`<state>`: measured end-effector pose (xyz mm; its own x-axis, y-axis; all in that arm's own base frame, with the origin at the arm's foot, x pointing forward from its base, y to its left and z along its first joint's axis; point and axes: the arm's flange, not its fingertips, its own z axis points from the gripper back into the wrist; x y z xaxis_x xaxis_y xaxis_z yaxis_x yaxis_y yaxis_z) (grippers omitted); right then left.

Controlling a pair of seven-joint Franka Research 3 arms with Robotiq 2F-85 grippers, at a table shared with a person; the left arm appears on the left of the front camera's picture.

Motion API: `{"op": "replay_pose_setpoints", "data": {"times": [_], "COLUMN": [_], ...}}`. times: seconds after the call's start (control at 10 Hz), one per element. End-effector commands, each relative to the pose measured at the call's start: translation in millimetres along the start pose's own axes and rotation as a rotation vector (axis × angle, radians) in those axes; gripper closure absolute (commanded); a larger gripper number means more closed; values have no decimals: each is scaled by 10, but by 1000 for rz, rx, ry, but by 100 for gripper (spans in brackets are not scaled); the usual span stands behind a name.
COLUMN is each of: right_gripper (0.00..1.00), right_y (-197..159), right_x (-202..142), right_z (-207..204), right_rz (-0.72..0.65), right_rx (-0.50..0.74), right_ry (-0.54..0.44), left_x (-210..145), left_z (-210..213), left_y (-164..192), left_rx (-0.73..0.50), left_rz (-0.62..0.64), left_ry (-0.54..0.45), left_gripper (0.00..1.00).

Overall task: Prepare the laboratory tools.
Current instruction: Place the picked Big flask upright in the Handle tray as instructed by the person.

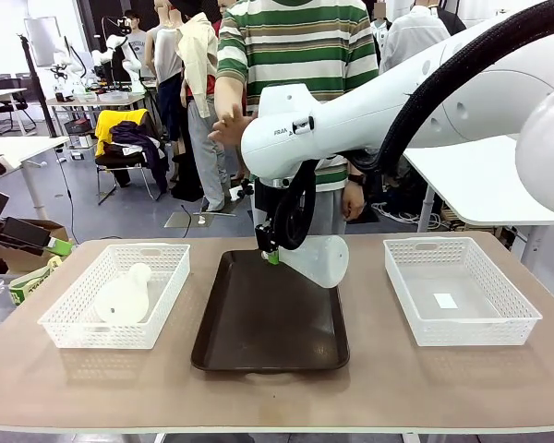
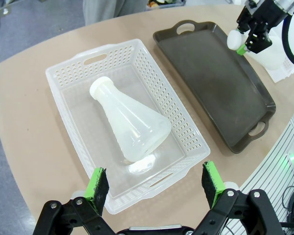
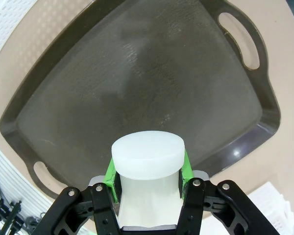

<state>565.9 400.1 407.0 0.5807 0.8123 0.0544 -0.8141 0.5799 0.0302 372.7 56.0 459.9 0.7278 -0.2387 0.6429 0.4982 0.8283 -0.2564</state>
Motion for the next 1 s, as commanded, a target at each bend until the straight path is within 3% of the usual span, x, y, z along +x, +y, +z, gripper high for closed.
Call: {"op": "replay_pose_setpoints", "data": {"times": [0.0,0.9], "right_gripper": [100,100], "right_y": [1,1], "right_x": [-16,-16], "right_z": [-7,-7], "right_rz": [0,0], "right_rx": [-1,-1], "right_ry": [0,0], "left_x": [-9,-9], "left_z": [-17,-17], "left_y": [25,25], "left_rx": [-21,-21], "left_rz": [-8,-8], "left_ry": [-11,-11], "left_gripper": [0,0]}}
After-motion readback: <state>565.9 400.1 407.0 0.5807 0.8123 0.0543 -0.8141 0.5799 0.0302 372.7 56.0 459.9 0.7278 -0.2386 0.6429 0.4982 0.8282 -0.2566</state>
